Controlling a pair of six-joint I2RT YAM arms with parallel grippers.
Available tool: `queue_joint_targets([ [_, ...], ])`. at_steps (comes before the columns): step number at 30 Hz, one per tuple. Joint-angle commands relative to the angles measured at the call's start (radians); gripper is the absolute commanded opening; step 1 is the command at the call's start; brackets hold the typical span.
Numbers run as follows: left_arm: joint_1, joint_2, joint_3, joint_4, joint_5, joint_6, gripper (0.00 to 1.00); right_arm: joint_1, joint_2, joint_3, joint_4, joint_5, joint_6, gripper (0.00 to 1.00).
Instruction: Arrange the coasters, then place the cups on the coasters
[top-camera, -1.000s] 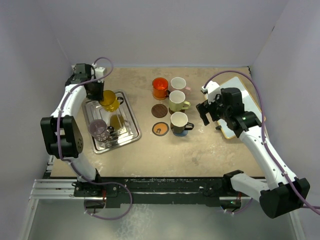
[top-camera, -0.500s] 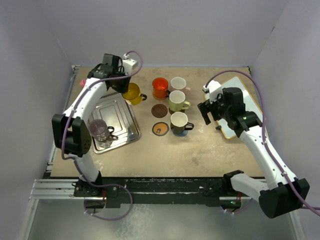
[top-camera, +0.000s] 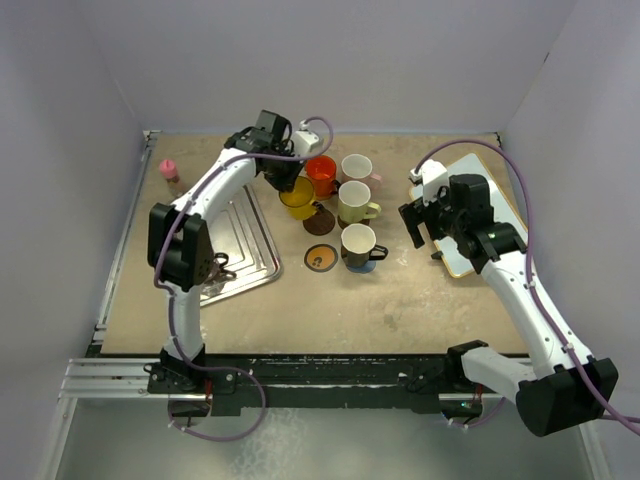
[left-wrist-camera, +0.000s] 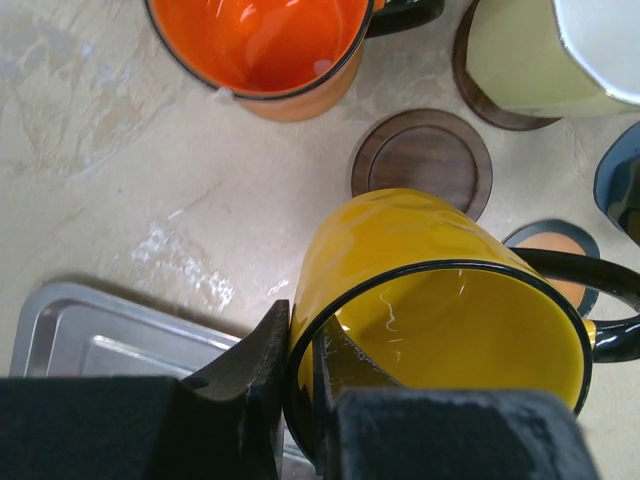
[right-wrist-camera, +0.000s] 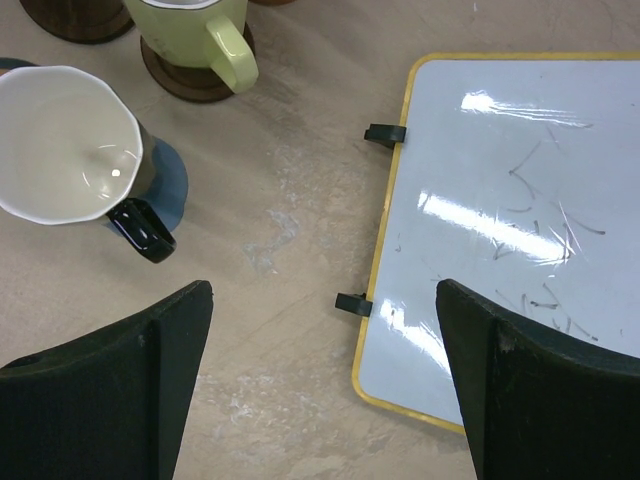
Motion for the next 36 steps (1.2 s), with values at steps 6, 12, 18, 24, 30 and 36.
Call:
queue_joint_targets([
  [6,-0.050,0.125,0.197,-0.037,0.066,0.049,0.03,-0.011,-0.027,0.003,0.013,0.003,-0.013,0.94],
  [12,-0.066,0.183,0.249,-0.050,0.064,0.049,0.03,-0.012,-0.026,0.002,0.012,-0.005,-0.012,0.94],
  [18,-0.081,0.223,0.278,-0.056,0.060,0.049,0.03,-0.013,-0.026,0.001,0.012,-0.009,-0.013,0.94],
  [24,-0.090,0.261,0.310,-0.072,0.050,0.048,0.03,-0.013,-0.026,0.000,0.012,-0.010,-0.013,0.94],
  [30,-0.093,0.278,0.326,-0.074,0.041,0.043,0.03,-0.014,-0.026,-0.001,0.011,-0.013,-0.015,0.94],
  [36,-0.097,0.299,0.339,-0.081,0.028,0.040,0.03,-0.014,-0.029,0.000,0.012,-0.012,-0.016,0.94],
])
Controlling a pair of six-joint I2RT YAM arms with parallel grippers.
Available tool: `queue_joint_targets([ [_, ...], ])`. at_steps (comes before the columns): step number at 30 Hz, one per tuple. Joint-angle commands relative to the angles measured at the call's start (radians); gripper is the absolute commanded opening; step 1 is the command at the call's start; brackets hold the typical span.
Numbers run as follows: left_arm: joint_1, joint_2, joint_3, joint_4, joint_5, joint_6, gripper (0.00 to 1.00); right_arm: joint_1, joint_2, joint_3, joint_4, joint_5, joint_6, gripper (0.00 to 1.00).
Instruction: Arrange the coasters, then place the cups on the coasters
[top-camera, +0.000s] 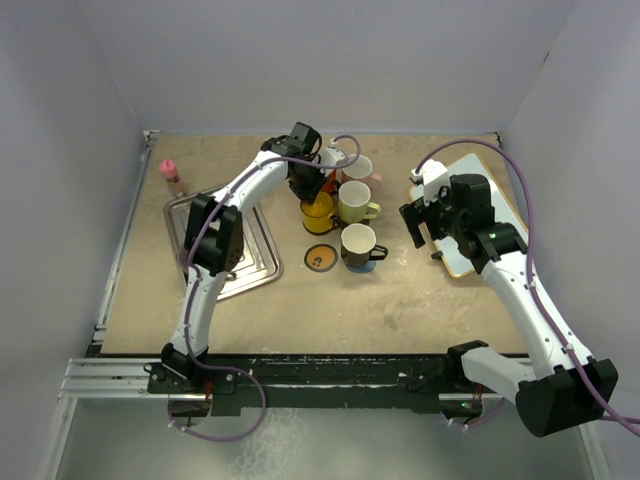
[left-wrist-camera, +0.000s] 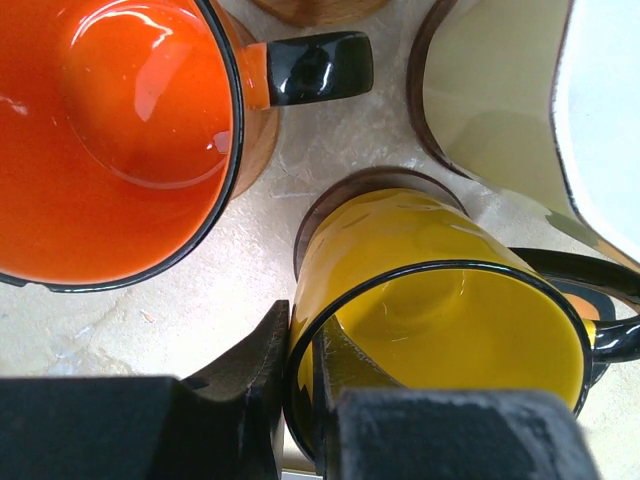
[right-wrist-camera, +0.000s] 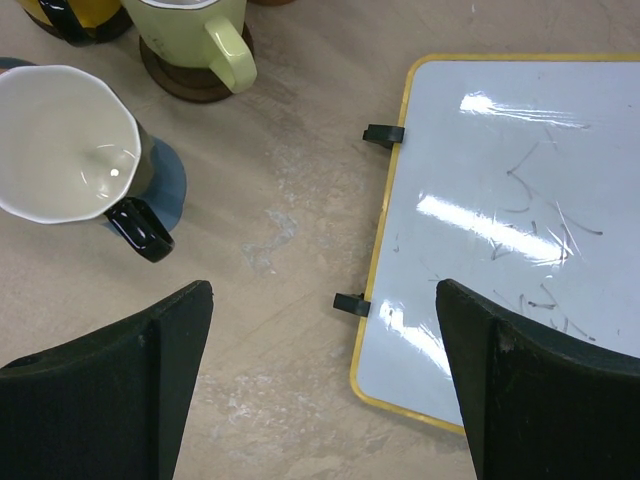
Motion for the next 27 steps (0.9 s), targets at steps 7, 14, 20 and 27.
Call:
queue_joint_targets([
  [7,-0.010,-0.003,0.080,0.013,0.003,-0.001,0.03,-0.006,-0.027,0.000,0.011,-0.007,-0.011,0.94],
  [14,-0.016,0.005,0.086,0.005,-0.006,0.009,0.06,-0.006,-0.027,-0.001,0.012,-0.007,-0.011,0.94],
  [20,-0.019,0.007,0.098,-0.002,-0.016,0.010,0.11,-0.006,-0.028,0.000,0.012,-0.007,-0.010,0.94],
  [27,-0.020,-0.021,0.099,-0.009,-0.026,0.019,0.22,-0.006,-0.029,0.001,0.009,-0.007,-0.009,0.94],
])
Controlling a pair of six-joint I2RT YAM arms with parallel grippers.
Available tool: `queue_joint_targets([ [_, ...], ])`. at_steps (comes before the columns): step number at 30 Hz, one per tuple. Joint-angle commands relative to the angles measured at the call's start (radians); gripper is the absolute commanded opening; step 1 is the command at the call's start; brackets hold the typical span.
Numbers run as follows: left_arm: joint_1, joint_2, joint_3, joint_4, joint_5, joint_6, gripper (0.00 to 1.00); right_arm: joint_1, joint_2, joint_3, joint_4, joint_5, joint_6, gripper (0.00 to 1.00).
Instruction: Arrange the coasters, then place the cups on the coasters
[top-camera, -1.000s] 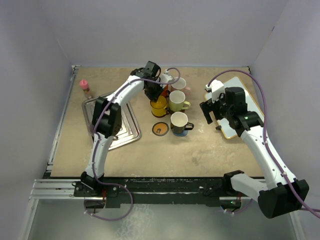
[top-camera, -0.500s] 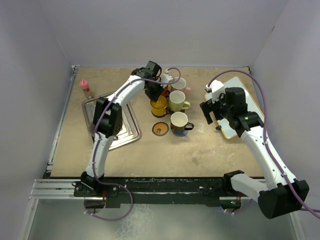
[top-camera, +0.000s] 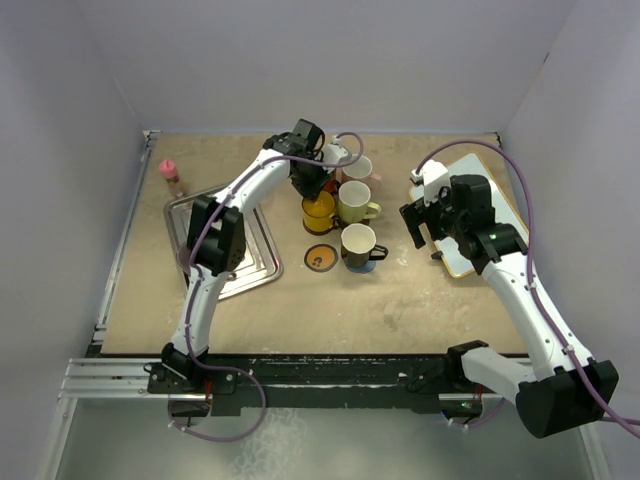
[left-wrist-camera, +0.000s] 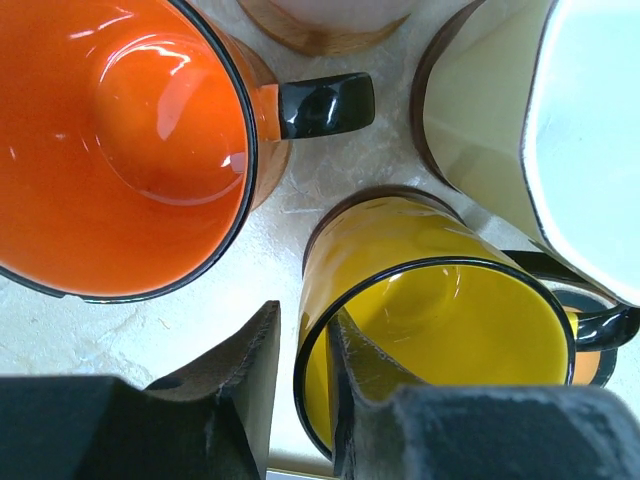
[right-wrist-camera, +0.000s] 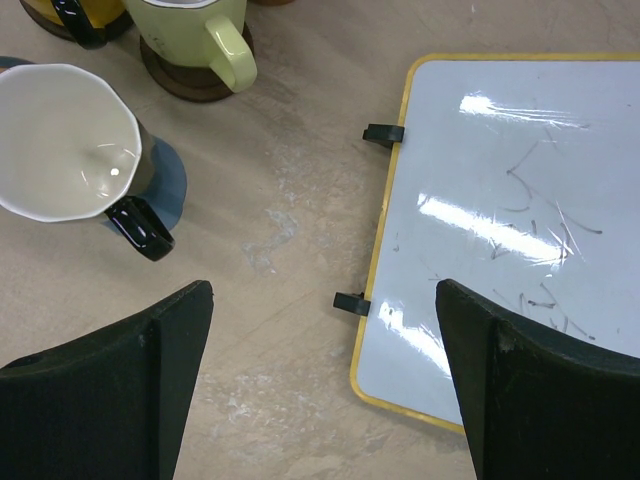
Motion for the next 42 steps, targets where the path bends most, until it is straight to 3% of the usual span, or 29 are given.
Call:
queue_joint_targets([
  [1,-0.006,-0.044,0.043,0.007,0.001,0.014,0.24,-0.006,-0.023,0.004,0.010,-0.007,-0.009,0.94],
  [8,-0.007,-0.120,0.003,-0.016,0.008,0.035,0.32,-0.008,-0.024,0.006,0.007,-0.011,-0.009,0.94],
  [16,-0.005,-0.327,-0.176,-0.002,-0.048,0.086,0.38,-0.010,-0.022,0.006,0.006,-0.013,-0.010,0.94],
  [26,0.015,-0.676,-0.578,0.127,-0.212,0.075,0.52,-0.014,-0.026,0.007,0.000,-0.022,-0.025,0.95],
  [34,0.216,-0.947,-0.790,0.102,-0.172,-0.019,0.61,-0.014,-0.017,0.011,-0.012,-0.043,-0.025,0.95],
  [42,0.443,-1.040,-0.961,0.002,-0.101,-0.045,0.61,-0.013,-0.018,0.013,-0.014,-0.047,-0.030,0.95],
])
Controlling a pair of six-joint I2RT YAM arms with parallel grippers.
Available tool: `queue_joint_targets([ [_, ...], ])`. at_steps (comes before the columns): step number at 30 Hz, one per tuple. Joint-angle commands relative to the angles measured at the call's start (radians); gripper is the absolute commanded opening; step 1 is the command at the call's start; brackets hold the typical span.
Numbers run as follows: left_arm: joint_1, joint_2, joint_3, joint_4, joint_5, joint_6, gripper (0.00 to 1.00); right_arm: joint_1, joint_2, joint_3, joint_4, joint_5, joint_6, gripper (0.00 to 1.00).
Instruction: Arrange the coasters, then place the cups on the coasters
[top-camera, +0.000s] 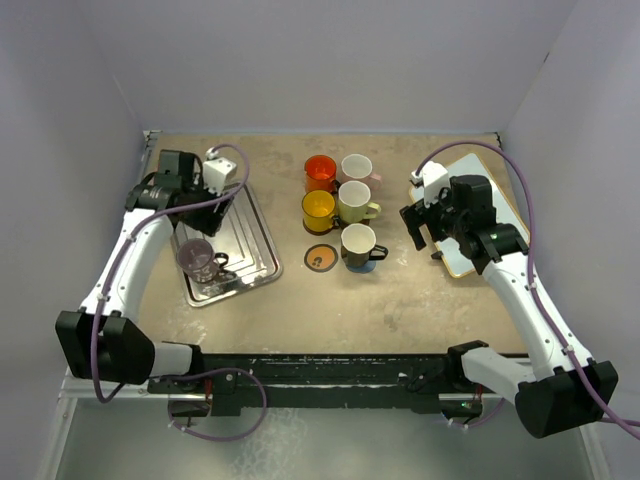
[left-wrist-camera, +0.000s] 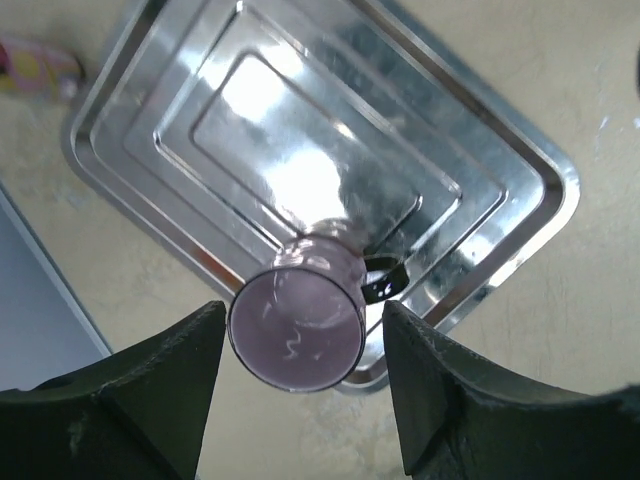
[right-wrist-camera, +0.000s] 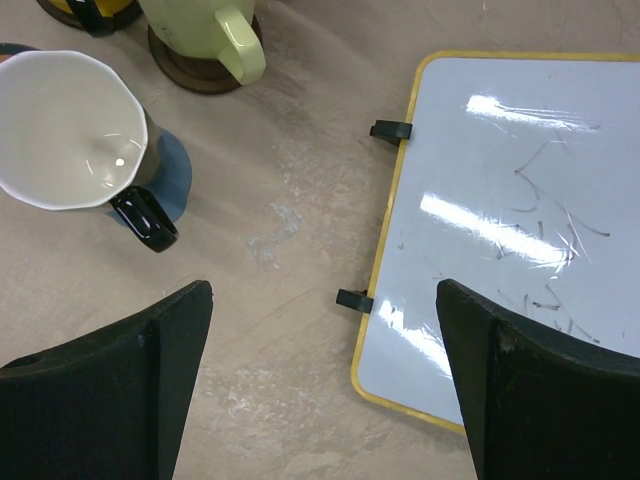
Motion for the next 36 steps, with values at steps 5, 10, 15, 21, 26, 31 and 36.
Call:
queue_joint_targets([
  [5,0.210,-0.017,-0.136,-0.045,0.082,0.000,0.62,-0.004,-0.029,0.012,0.001,-0.017,-0.015,0.95],
  [10,0.271,0.021,-0.182,-0.014,0.085,0.019,0.61,-0.003,-0.035,0.009,0.023,-0.008,-0.016,0.95],
  [15,0.304,0.089,-0.188,0.016,0.094,0.029,0.55,-0.003,-0.035,0.011,0.019,-0.009,-0.017,0.95],
  [21,0.315,0.156,-0.190,0.057,0.099,0.020,0.48,-0.003,-0.038,0.011,0.020,-0.012,-0.017,0.95],
  [26,0.317,0.202,-0.193,0.086,0.100,0.014,0.43,-0.003,-0.034,0.010,0.019,-0.014,-0.016,0.95],
  [31,0.317,0.226,-0.210,0.109,0.116,0.006,0.35,-0.003,-0.030,0.010,0.018,-0.016,-0.016,0.95],
  [36,0.318,0.241,-0.227,0.126,0.116,0.007,0.25,-0.003,-0.028,0.010,0.016,-0.016,-0.018,0.95],
])
